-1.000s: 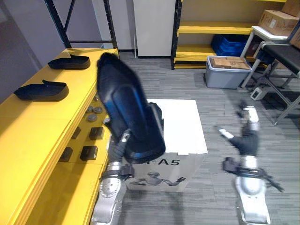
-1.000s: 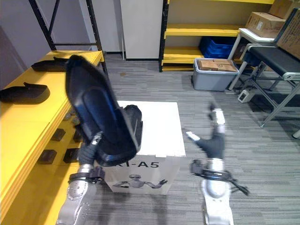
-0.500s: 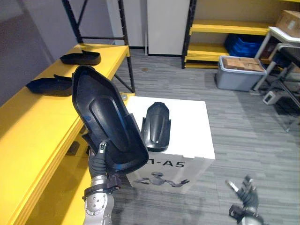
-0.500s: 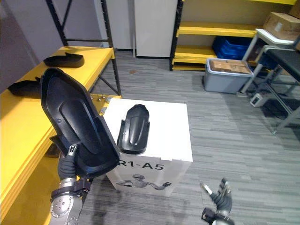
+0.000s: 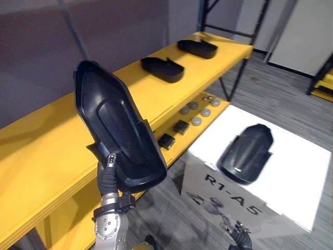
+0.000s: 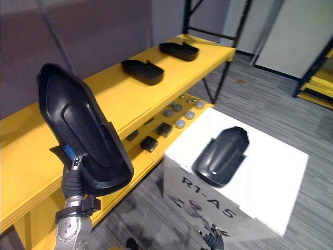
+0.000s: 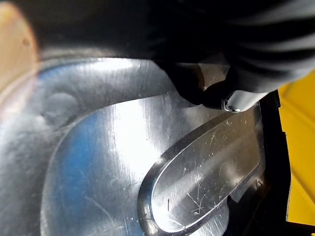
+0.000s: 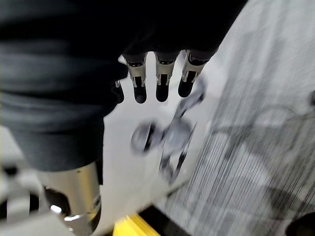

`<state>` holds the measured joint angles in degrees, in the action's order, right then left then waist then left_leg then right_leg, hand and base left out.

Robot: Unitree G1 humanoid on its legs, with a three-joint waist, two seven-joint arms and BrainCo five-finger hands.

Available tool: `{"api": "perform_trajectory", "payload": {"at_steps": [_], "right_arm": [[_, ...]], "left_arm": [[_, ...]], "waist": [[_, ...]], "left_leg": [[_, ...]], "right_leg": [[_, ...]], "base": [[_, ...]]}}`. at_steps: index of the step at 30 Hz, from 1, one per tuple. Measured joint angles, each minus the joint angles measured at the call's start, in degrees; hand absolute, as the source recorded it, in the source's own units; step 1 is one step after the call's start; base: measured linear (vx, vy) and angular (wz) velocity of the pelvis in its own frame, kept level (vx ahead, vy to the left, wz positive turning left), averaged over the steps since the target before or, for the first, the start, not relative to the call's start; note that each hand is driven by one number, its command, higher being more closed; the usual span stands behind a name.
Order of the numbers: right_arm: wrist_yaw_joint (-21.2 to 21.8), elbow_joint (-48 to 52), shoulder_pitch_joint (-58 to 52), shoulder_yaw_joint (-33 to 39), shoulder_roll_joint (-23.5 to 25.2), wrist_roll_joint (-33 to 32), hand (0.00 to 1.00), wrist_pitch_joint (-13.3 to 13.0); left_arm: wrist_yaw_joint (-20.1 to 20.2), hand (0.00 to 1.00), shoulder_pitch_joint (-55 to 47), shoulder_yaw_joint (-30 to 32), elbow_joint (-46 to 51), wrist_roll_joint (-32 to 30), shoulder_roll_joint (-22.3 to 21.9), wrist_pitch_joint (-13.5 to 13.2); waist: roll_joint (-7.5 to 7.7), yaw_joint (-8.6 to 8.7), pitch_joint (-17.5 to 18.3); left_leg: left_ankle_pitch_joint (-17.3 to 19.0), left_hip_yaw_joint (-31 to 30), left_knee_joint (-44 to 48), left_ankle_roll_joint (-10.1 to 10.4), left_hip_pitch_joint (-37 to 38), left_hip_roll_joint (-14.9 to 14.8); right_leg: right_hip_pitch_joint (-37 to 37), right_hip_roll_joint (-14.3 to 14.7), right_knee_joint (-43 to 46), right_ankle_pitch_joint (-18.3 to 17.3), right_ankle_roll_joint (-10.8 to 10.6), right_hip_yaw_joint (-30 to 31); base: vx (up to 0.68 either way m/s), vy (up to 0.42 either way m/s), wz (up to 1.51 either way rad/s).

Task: Walk over and take plastic housings, then place them on the shelf

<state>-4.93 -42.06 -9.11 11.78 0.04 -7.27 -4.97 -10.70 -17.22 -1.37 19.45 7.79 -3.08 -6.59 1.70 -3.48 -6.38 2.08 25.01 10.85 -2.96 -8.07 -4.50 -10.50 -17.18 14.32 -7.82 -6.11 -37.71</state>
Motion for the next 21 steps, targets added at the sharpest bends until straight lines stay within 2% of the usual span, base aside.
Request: {"api": "perform_trajectory", "payload": {"at_steps": [1, 4, 5, 6, 7, 9, 10, 11, 13, 14, 15, 16, 17, 18, 19, 21], "right_arm": [[0.1, -1.2, 0.7, 0.0, 0.2, 1.0, 0.00, 0.4], [0.6, -2.4, 2.0, -0.1, 0.0, 3.1, 0.00, 1.5], [0.7, -2.4, 2.1, -0.3, -0.2, 4.0, 0.00, 1.7], [0.8, -2.4, 2.0, -0.6, -0.3, 4.9, 0.00, 1.8], [0.9, -2.7, 1.9, -0.8, -0.2, 4.9, 0.00, 1.8], [1.2, -3.7, 1.8, -1.7, -0.2, 5.9, 0.00, 1.9], [1.3, -3.7, 1.4, -1.9, -0.2, 6.1, 0.00, 2.0], [1.5, -3.7, 0.5, -2.0, 0.1, 6.1, 0.00, 2.0], [1.6, -3.6, -1.0, -2.0, 0.5, 6.1, 0.00, 2.0], [1.5, -2.7, -2.1, -1.6, 0.7, 5.8, 0.00, 2.0], [1.5, -1.2, -3.1, -1.7, 0.9, 5.8, 0.00, 2.0], [1.5, -1.1, -3.6, -1.7, 1.1, 5.8, 0.00, 2.0], [1.6, -1.4, -4.4, -1.8, 2.0, 5.8, 0.00, 2.1], [1.5, -1.6, -4.5, -1.7, 2.3, 5.7, 0.00, 2.2], [1.6, -1.5, -4.5, -1.7, 2.4, 5.5, 0.00, 2.2], [1.6, -1.4, -4.8, -1.7, 2.1, 5.5, 0.00, 2.1]], "left_arm": [[0.3, 1.00, 0.3, -0.4, -1.3, 0.0, 0.0, 0.0], [0.9, 1.00, 0.3, -0.6, -2.9, -0.1, 0.4, 0.3], [1.0, 1.00, 0.4, -1.0, -3.0, -0.3, 0.8, 0.4], [0.9, 1.00, 0.5, -1.7, -2.9, -0.7, 1.3, 0.5], [0.9, 1.00, 0.9, -2.1, -3.2, -1.2, 1.9, 0.4], [0.7, 1.00, 1.9, -2.8, -5.6, -2.5, 2.1, 0.4], [0.7, 1.00, 1.9, -3.0, -6.1, -2.5, 2.1, 0.4], [0.2, 1.00, 1.9, -3.7, -7.2, -2.5, 2.1, 0.4], [-0.6, 1.00, 1.9, -5.0, -7.5, -3.1, 1.8, 0.5], [-0.8, 1.00, 1.9, -5.4, -7.5, -3.6, 1.4, 0.5], [-1.5, 1.00, 2.1, -6.2, -7.5, -4.3, 1.0, 0.5], [-1.7, 1.00, 2.2, -6.5, -7.5, -4.8, 0.9, 0.5], [-1.7, 1.00, 2.8, -6.9, -7.4, -5.6, 0.9, 0.4], [-2.0, 1.00, 3.0, -6.9, -8.1, -5.9, 0.1, 0.5], [-2.2, 1.00, 2.9, -7.2, -8.3, -5.9, 0.3, 0.6], [-2.4, 1.00, 3.6, -7.9, -8.4, -6.9, 0.2, 0.6]], "waist": [[0.49, -0.06, -0.2], [0.76, -0.24, -0.4], [0.73, -0.20, -0.6], [0.56, -0.04, -0.6], [0.34, 0.20, -0.8], [0.09, 1.31, -1.0], [0.12, 1.33, -1.0], [0.13, 1.51, -1.0], [0.83, 2.59, -0.6], [1.10, 2.72, -0.4], [1.34, 2.77, -0.3], [1.78, 2.68, 0.0], [3.77, 1.75, 0.6], [3.41, 1.02, 0.9], [2.61, 1.13, 1.2], [1.73, 1.34, 1.9]], "left_leg": [[0.2, -1.3, -0.5, -0.5, 0.3, 1.7], [1.3, -3.4, -0.9, -2.0, 1.6, 4.4], [1.8, -4.7, -1.1, -2.5, 2.7, 5.1], [2.4, -6.2, -1.7, -2.6, 4.0, 5.2], [2.7, -7.3, -1.9, -2.3, 4.4, 5.1], [3.1, -10.9, -3.5, -1.6, 6.8, 5.1], [3.3, -11.3, -3.8, -1.5, 7.5, 5.1], [3.6, -12.8, -3.6, -1.1, 8.2, 5.3], [3.8, -16.4, -2.8, -0.9, 8.4, 6.3], [4.2, -17.9, -2.0, -0.4, 8.4, 6.5], [5.3, -20.5, 0.3, 1.2, 7.7, 6.5], [5.9, -21.0, 0.9, 1.6, 7.5, 6.6], [7.4, -22.3, 2.3, 2.0, 7.1, 7.5], [9.4, -23.6, 4.7, 3.1, 6.6, 6.5], [10.1, -23.7, 5.8, 3.7, 6.0, 5.2], [10.0, -20.6, 5.7, 4.4, 5.8, 0.9]], "right_leg": [[-0.9, -1.2, 0.3, 1.0, -0.6, -1.2], [-0.8, -4.8, 6.7, 2.9, 0.2, -1.9], [1.0, -6.6, 12.7, 4.6, 2.5, -0.1], [4.3, -7.5, 20.1, 5.6, 5.3, 5.7], [6.7, -6.5, 23.3, 4.1, 4.4, 10.3], [13.2, 0.3, 26.9, -2.4, 2.5, 23.9], [14.7, 1.8, 26.1, -3.4, 2.0, 26.3], [16.9, 4.8, 23.3, -4.7, 1.0, 30.6], [19.4, 8.8, 19.0, -5.4, 0.1, 38.7], [20.6, 10.9, 17.8, -5.4, 0.1, 43.4], [20.9, 12.8, 14.4, -5.0, 0.1, 47.0], [20.6, 12.6, 12.5, -4.1, 0.8, 46.7], [19.9, 11.2, 8.9, -0.1, 1.2, 45.3], [17.1, 11.4, 6.1, -2.1, 1.0, 43.5], [16.4, 12.3, 4.8, -1.8, 1.6, 42.5], [14.5, 13.8, 1.9, -1.0, 2.7, 39.3]], "base": [[0.15, 0.234, 0.67], [0.15, 0.229, 0.53], [0.13, 0.161, 0.48], [0.13, 0.137, 0.54], [0.13, 0.075, 0.69], [0.13, 0.026, 0.78], [0.12, 0.015, 0.62], [0.12, -0.021, 0.75], [0.17, -0.105, 0.96], [0.18, -0.184, 1.15], [0.17, -0.221, 1.14], [0.20, -0.296, 1.18], [0.22, -0.346, 0.85], [0.18, -0.308, 0.68], [0.15, -0.290, 0.52], [0.14, -0.254, 0.52]]}}
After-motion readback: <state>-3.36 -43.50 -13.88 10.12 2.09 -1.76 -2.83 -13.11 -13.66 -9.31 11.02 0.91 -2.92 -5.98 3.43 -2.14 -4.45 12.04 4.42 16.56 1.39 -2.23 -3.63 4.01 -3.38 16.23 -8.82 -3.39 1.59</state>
